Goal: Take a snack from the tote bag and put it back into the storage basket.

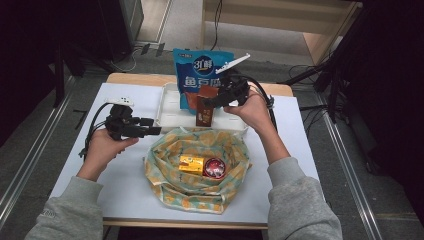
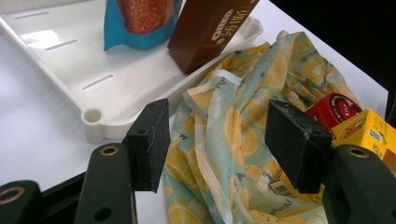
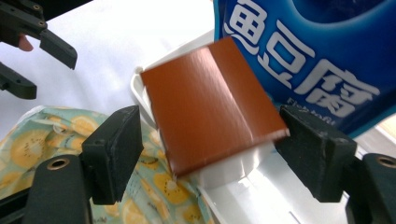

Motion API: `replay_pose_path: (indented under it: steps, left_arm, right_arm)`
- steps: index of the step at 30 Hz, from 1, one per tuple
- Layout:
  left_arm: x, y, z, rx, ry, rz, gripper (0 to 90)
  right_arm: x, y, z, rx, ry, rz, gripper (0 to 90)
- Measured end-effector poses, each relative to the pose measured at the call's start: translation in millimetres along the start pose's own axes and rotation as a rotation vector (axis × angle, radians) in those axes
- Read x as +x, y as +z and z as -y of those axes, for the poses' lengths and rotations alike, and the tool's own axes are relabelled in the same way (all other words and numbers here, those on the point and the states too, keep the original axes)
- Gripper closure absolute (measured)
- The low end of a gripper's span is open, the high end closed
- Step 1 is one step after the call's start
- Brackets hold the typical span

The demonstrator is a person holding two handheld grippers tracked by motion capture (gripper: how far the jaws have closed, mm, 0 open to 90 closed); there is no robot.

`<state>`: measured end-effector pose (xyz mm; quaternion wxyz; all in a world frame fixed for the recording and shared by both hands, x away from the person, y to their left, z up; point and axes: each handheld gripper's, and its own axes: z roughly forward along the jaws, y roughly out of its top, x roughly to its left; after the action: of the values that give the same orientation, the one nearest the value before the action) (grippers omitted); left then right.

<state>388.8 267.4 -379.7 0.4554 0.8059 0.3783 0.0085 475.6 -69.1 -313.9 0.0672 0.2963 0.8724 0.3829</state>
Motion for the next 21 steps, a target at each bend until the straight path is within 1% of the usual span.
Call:
replay_pose_path:
  steps: [5, 11, 15, 21]
  left_arm:
    - [0.2, -0.3, 0.1, -0.002, 0.0, 0.003, 40.7]
    - [0.3, 0.0, 0.2, 0.0, -0.003, 0.003, 40.7]
    - [0.6, -0.3, 0.2, -0.002, -0.002, 0.002, 40.7]
    - [0.7, -0.4, 0.2, -0.002, -0.002, 0.001, 40.7]
  right_arm:
    - [1.7, 8.5, -5.4, 0.012, -0.006, 0.003, 22.8]
    - [3.5, 18.1, -9.9, 0.035, -0.009, 0.022, 22.9]
    - [4.6, 22.8, -11.1, 0.05, -0.012, 0.034, 25.3]
    - [6.3, 23.5, -11.3, 0.053, -0.01, 0.043, 29.4]
